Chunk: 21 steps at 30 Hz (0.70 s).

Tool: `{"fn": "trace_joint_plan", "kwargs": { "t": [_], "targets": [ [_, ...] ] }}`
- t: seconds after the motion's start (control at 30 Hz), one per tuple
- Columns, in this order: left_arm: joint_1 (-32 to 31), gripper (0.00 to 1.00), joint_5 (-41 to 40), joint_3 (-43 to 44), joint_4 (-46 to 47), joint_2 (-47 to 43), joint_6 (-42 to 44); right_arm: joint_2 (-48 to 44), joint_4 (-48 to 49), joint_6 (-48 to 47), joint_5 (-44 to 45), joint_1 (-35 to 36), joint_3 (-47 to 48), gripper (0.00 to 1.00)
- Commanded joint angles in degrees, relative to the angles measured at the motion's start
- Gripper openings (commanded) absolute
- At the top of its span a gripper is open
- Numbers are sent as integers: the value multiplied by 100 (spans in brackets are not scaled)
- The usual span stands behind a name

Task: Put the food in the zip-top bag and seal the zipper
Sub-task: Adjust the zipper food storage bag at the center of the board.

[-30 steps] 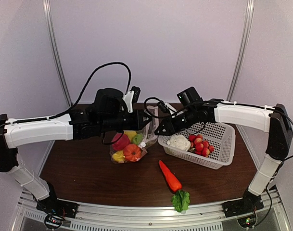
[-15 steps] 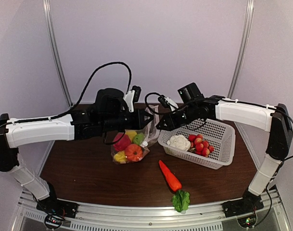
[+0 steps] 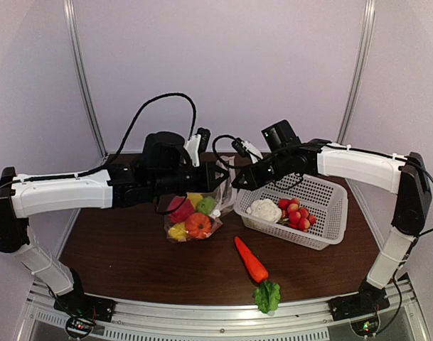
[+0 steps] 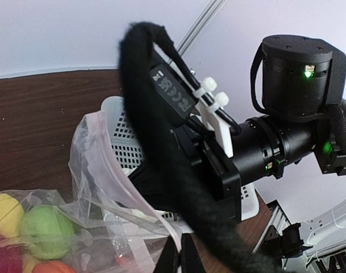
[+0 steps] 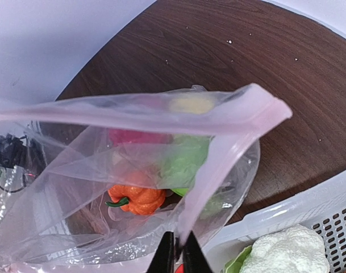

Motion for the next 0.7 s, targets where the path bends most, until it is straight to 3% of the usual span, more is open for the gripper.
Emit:
{"fn": "trace_joint_plan", "kwargs": {
  "t": [0.0, 0.1, 0.3, 0.53, 0.67],
  "targets": [
    [-27, 0, -36, -73, 356, 61, -31, 108, -168, -18, -15, -7, 305, 0],
    [-25, 0, -352, 56, 50, 79, 143, 0, -383, -109, -398, -92, 588, 0],
    [377, 0, -1991, 912, -1970, 175, 710, 150, -1524, 220, -1441, -519, 2135, 0],
    [573, 0, -2277, 1038, -1939, -285, 1124, 81, -1692, 282, -888, -534, 1868, 0],
    [612, 0, -2631, 1490, -2090, -292, 1657, 539, -1888, 128, -605, -559, 2306, 0]
  ]
}}
